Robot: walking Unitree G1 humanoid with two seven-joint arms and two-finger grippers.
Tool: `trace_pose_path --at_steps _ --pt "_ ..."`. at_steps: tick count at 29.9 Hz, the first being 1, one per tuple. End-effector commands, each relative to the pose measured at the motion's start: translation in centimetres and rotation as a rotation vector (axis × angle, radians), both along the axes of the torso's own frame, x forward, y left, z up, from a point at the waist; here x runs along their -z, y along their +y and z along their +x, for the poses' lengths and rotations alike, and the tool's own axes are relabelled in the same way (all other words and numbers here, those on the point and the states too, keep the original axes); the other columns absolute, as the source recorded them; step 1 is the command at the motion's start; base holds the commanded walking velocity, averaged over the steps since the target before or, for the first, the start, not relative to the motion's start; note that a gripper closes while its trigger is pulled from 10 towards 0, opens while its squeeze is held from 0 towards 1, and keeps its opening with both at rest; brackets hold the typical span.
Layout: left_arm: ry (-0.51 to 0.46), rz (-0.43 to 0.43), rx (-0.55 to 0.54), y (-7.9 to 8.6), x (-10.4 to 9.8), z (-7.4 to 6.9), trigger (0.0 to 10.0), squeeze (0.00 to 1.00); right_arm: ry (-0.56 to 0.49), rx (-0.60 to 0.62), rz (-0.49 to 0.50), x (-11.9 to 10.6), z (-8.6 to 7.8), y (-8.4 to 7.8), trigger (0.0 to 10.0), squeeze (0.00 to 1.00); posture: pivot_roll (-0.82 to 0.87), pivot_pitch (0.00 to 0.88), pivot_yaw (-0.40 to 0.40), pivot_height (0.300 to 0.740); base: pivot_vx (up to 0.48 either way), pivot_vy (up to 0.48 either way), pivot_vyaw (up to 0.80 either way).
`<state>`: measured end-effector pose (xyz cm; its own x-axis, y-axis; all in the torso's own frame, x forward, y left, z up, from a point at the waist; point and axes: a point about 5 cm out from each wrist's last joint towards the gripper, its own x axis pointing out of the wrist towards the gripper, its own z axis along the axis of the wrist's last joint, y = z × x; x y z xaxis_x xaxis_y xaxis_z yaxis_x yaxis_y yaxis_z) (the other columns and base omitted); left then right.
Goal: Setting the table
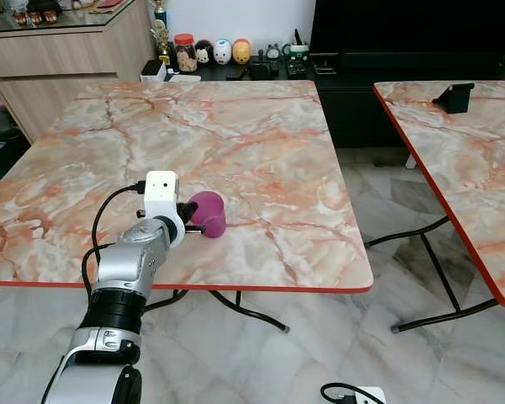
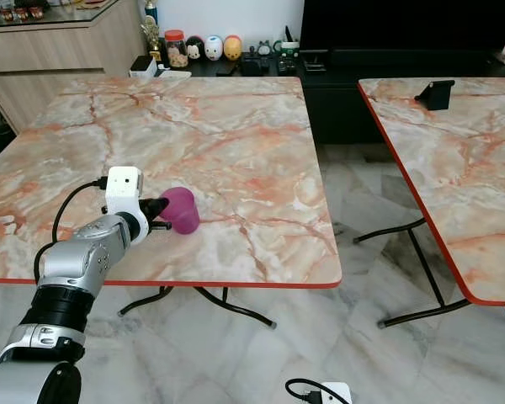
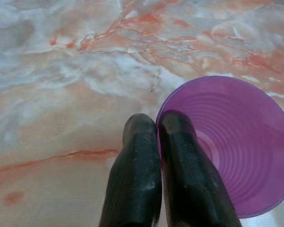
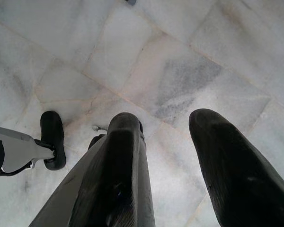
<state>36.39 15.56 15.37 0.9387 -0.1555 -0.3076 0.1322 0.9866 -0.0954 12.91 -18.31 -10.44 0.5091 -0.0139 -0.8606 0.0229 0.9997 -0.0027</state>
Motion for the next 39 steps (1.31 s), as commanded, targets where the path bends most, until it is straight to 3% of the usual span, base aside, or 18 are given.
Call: trace_pose_path --at_steps 1,14,16,17,18,21,23,25,28,31,39 --pt "0.002 0.017 0.002 0.4 -0.2 -0.1 0.0 0.00 0.011 0.000 0.007 0.1 -0.2 0.2 10.0 0.00 0.08 0.000 0.001 0.740 0.000 0.000 0.00" --pt "-0.054 -0.010 0.022 -0.1 0.0 -0.7 0.0 0.00 0.010 0.001 0.004 0.1 -0.2 0.1 10.0 0.00 0.08 0.000 0.000 0.740 0.000 0.000 0.00" --pt "-0.166 -0.065 0.015 -0.3 -0.8 -0.7 0.0 0.00 0.008 0.004 0.000 0.1 -0.2 0.1 10.0 0.00 0.08 0.000 -0.002 0.740 0.000 0.000 0.00" --pt "-0.302 -0.039 0.000 -0.3 -2.1 -0.9 7.8 0.00 0.006 0.004 -0.004 0.1 -0.2 0.0 10.0 0.00 0.08 0.000 -0.004 0.740 0.000 0.000 0.00" --pt "-0.355 -0.061 0.004 -0.4 -2.6 -1.1 10.0 0.00 0.004 0.006 -0.006 0.1 -0.2 0.0 10.0 0.00 0.07 0.000 -0.005 0.740 0.000 0.000 0.00" --pt "-0.430 -0.104 -0.010 -0.5 -3.2 -1.6 10.0 0.00 0.002 0.010 -0.009 0.0 -0.2 -0.1 10.0 0.00 0.07 0.000 -0.006 0.740 0.000 0.000 0.00" --pt "-0.491 -0.062 -0.011 -0.8 -3.3 -2.1 10.0 0.00 0.002 0.012 -0.012 0.0 -0.1 -0.1 10.0 0.00 0.06 0.000 -0.006 0.740 0.000 0.000 0.00" --pt "-0.530 -0.108 -0.055 -0.7 -3.5 -2.3 10.0 0.00 0.001 0.012 -0.014 0.0 -0.1 -0.2 10.0 0.00 0.06 0.000 -0.008 0.740 0.000 0.000 0.00" --pt "-0.563 -0.087 -0.081 -0.5 -3.7 -2.3 10.0 0.00 0.002 0.021 -0.017 0.0 -0.2 -0.3 10.0 0.00 0.06 0.000 -0.012 0.740 0.000 -0.458 0.00" --pt "-0.572 -0.112 -0.090 -0.4 -3.7 -2.1 10.0 0.00 0.005 0.009 -0.020 0.0 -0.2 -0.3 10.0 0.00 0.05 0.000 -0.012 0.740 0.000 -0.458 0.00" --pt "-0.571 -0.075 -0.087 -0.1 -3.5 -2.0 10.0 0.00 -0.009 -0.011 -0.025 0.0 -0.2 -0.2 10.0 0.00 0.04 0.000 -0.002 0.740 0.000 -0.458 0.00"
